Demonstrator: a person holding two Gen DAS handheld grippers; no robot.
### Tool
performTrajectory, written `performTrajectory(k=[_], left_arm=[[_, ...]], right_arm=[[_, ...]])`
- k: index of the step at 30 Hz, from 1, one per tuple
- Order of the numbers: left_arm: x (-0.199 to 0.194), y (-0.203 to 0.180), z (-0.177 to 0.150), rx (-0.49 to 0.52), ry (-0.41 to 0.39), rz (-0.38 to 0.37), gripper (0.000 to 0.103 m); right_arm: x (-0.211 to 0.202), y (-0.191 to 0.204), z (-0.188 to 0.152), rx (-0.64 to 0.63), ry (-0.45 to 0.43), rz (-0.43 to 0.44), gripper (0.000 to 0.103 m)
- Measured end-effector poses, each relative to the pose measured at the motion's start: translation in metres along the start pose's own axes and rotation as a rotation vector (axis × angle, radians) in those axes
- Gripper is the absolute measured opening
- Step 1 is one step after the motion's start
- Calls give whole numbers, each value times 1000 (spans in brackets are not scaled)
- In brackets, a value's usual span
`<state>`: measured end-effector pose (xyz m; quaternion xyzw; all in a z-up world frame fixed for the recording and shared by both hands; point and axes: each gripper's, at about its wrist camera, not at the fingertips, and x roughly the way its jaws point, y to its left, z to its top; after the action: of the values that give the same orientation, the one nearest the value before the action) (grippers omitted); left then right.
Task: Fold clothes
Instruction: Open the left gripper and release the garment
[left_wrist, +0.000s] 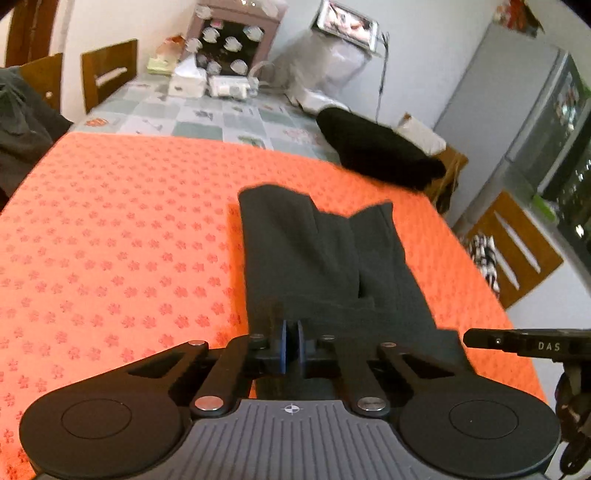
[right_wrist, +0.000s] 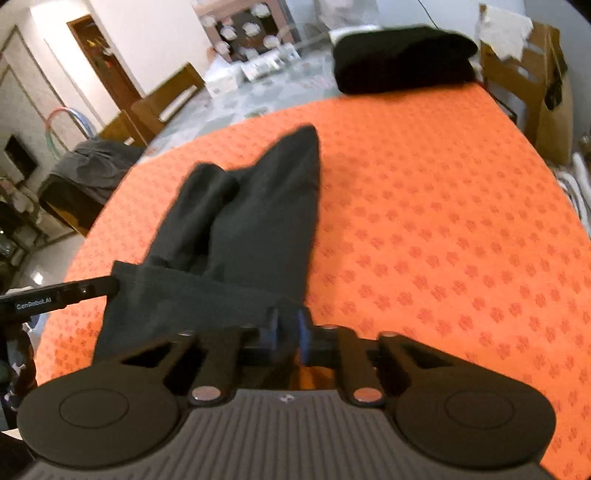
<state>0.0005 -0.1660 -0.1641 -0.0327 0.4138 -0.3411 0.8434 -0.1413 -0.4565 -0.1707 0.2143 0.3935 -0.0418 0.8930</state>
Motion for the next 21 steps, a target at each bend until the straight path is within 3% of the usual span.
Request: performTrajectory(k=[2, 10, 13, 21], left_arm=[[3, 4, -1, -12, 13, 7, 8], [16, 18, -5, -61, 66, 34, 13], [1, 17, -4, -70, 25, 20, 28], [-25, -13, 9, 12, -34, -58, 37]], right_arm=[[-2, 7, 5, -36, -22, 4, 9], [19, 3, 5, -94, 33, -59, 16], [5, 6, 9, -106, -3, -78, 23], [-23, 26, 16, -178, -61, -60, 29]])
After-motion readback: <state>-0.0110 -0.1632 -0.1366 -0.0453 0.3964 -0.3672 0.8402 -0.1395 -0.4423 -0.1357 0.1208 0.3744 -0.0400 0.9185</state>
